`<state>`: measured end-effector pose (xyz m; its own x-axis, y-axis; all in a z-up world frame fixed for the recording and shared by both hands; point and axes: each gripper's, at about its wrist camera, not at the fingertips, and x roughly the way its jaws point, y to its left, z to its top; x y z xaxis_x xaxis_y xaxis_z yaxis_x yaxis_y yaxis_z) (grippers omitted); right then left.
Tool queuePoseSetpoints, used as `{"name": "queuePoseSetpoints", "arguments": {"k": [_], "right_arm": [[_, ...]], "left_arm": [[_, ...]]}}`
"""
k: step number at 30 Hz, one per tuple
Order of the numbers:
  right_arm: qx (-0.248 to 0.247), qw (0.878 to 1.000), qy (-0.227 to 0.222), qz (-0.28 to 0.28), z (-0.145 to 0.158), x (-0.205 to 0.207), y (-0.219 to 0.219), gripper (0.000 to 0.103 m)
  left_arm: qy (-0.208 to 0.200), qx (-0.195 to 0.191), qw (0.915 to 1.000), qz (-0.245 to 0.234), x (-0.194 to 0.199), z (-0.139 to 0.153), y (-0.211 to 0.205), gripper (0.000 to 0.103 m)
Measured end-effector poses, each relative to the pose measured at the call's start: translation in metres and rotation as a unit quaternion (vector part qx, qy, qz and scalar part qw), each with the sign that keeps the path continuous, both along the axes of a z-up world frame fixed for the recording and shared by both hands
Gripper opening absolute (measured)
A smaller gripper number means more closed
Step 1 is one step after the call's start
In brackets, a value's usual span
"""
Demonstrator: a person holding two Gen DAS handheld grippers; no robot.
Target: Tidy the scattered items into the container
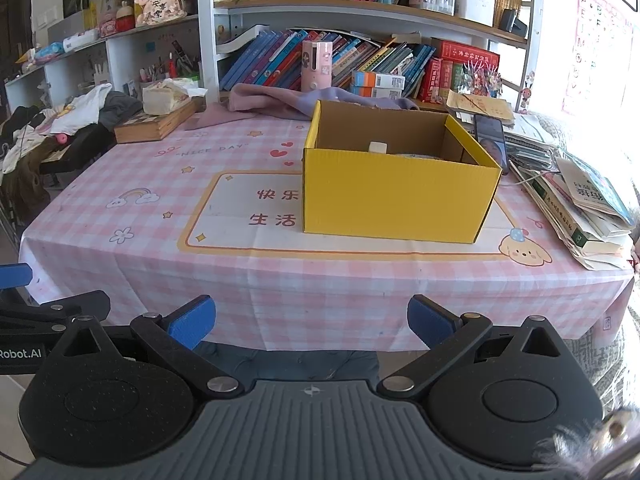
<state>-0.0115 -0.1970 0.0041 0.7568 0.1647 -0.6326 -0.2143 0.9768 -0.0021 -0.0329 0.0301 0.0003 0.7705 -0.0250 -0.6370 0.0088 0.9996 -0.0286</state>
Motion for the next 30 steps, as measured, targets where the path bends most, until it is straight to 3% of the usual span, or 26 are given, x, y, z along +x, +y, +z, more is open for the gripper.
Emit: {"name": "queuePoseSetpoints", "arguments": {"k": [30], "right_arm": [[-0.004, 1.000, 0.004, 0.022, -0.0013, 0.0054, 0.0005, 0.103]], "left_arm": [[0.000, 0.013, 0.9999, -0.002, -0.0038, 0.0011, -0.0057, 0.103]]}}
